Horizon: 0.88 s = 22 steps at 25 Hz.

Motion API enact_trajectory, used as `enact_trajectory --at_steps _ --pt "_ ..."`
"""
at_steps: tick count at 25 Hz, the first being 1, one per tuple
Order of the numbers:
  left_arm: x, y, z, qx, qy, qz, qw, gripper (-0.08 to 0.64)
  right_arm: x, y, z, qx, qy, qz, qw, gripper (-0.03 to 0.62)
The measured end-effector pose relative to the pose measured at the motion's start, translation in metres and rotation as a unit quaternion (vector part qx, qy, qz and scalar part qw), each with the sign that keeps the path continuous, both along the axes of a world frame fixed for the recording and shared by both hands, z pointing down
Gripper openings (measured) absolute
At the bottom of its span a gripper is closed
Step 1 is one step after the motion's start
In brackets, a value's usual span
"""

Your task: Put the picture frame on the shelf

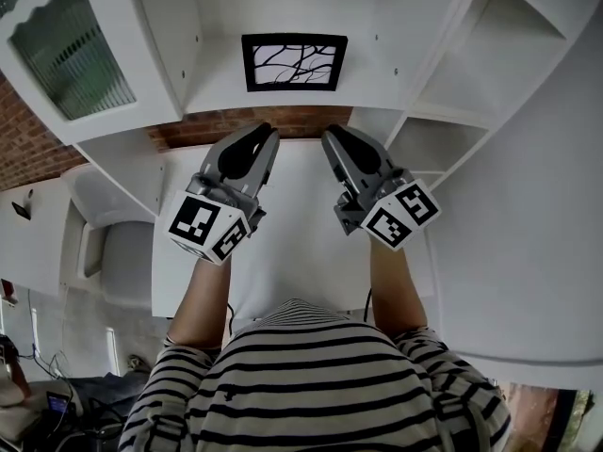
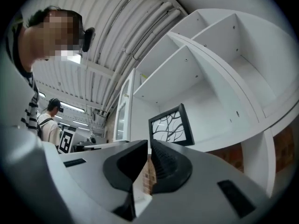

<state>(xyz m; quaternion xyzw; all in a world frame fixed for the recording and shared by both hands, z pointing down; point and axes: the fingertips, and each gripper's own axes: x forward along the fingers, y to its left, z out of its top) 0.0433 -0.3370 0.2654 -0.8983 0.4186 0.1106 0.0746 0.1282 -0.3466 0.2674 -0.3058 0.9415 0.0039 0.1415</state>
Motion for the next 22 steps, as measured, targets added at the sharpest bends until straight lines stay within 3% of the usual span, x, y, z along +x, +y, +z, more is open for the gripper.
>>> enact_trajectory --at_steps 2,6,11,17,22 --pt "0.008 0.008 0.010 -0.004 -0.004 0.027 0.9996 0.010 -0.007 0.011 0.006 0.007 0.008 -0.020 1.000 0.020" --pt "0.019 0.020 0.024 -0.010 0.014 0.068 0.9975 0.008 -0.021 0.031 0.022 0.023 0.038 -0.048 0.998 0.009" --pt "0.032 0.039 0.038 -0.006 0.010 0.105 0.9944 0.006 -0.036 0.052 0.035 0.021 0.055 -0.080 0.995 0.009" --pt "0.038 0.060 0.057 -0.022 0.018 0.134 0.9905 0.006 -0.034 0.074 0.054 0.001 0.048 -0.100 0.994 0.008" --pt "0.046 0.081 0.074 -0.020 -0.002 0.138 0.9902 0.005 -0.029 0.094 0.071 -0.016 0.056 -0.100 0.993 0.008"
